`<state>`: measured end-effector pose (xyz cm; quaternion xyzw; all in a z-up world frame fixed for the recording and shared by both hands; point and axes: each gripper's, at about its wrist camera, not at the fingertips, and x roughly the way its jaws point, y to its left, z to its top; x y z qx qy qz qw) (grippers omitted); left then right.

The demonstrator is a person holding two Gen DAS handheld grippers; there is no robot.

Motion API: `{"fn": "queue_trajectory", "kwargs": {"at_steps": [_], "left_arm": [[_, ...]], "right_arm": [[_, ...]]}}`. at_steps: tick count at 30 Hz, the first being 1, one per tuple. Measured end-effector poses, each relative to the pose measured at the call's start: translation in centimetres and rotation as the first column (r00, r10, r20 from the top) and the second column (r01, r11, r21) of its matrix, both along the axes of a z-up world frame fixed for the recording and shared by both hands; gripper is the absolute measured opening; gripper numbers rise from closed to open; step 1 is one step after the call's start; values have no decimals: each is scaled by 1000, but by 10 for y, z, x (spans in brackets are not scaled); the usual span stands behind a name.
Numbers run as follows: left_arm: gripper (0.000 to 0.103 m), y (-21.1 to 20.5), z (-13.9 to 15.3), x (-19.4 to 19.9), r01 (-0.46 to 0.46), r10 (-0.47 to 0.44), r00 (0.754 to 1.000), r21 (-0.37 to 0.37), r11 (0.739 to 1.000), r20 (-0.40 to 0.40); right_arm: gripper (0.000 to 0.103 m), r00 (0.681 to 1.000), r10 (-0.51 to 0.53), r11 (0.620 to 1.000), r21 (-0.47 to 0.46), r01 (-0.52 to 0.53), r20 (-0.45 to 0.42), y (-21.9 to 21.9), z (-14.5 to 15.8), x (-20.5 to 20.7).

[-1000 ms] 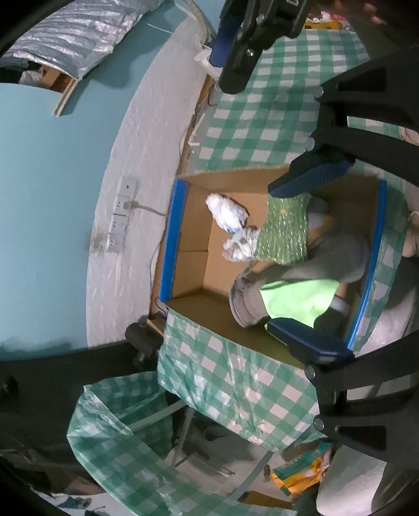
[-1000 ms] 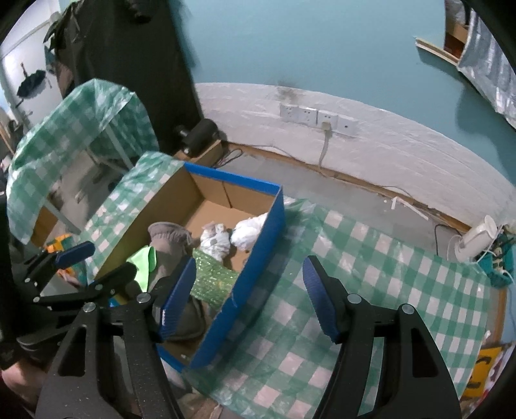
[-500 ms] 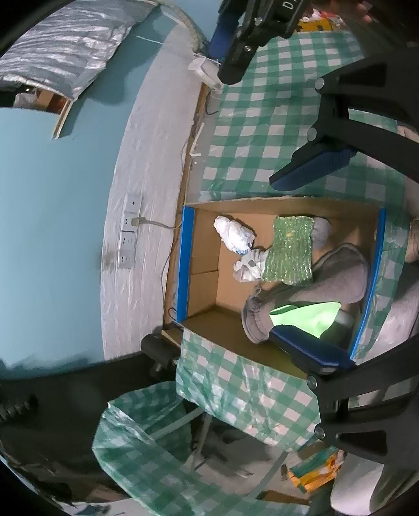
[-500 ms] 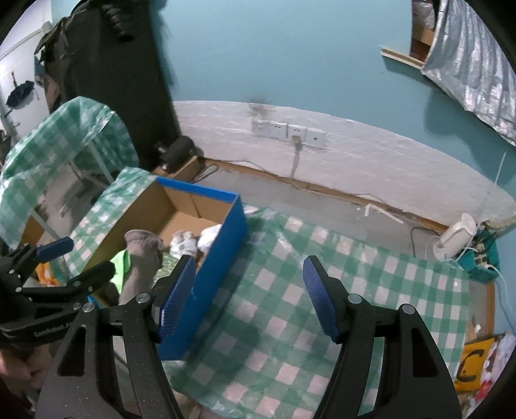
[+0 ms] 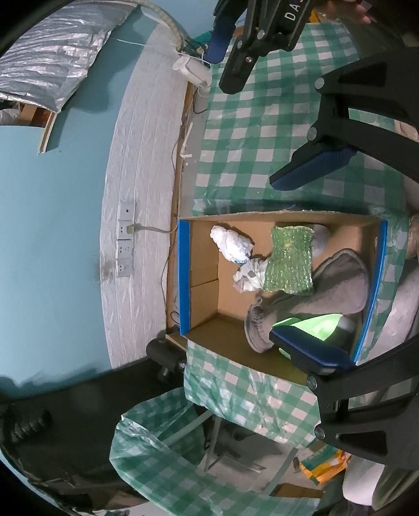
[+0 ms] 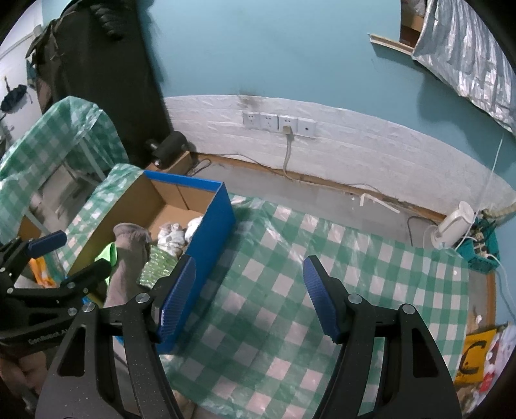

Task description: Organize soft objects

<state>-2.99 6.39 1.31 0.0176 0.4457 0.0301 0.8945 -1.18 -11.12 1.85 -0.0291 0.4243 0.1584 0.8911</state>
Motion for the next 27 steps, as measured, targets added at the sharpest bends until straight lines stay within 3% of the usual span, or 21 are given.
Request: {"fn": "queue_trajectory", "kwargs": {"at_steps": [27], "left_arm": [[87, -3, -8, 1, 16, -15, 1000, 11, 1000, -22]], "right_arm": [[69, 1000, -7, 1000, 1, 7, -4, -8, -2, 1]]}}
